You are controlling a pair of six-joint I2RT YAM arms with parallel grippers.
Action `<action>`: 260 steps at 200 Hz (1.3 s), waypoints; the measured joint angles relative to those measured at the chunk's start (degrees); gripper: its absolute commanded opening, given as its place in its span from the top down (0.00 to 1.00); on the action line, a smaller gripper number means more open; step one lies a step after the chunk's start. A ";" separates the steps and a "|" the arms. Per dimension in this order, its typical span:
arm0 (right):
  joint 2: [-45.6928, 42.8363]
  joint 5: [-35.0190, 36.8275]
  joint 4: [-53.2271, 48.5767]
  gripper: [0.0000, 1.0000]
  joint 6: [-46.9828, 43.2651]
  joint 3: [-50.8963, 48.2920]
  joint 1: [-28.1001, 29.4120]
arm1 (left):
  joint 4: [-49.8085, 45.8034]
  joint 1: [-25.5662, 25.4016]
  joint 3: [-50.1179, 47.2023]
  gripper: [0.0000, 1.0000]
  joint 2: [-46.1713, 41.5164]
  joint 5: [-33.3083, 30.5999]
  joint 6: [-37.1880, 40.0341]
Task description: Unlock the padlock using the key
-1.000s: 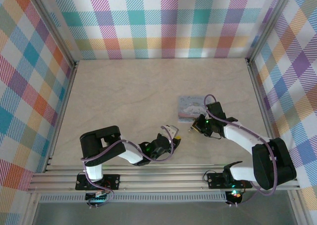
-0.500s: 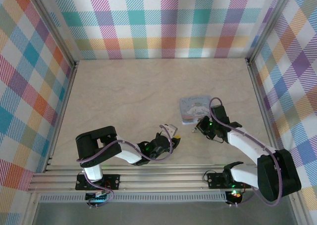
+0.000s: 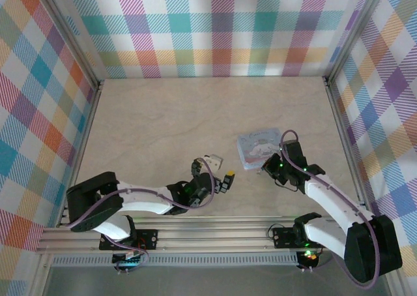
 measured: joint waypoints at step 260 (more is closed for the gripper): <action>59.91 -7.74 -11.56 1.00 -23.02 68.78 14.27 | -47.30 27.56 4.50 0.00 -18.97 9.79 -14.43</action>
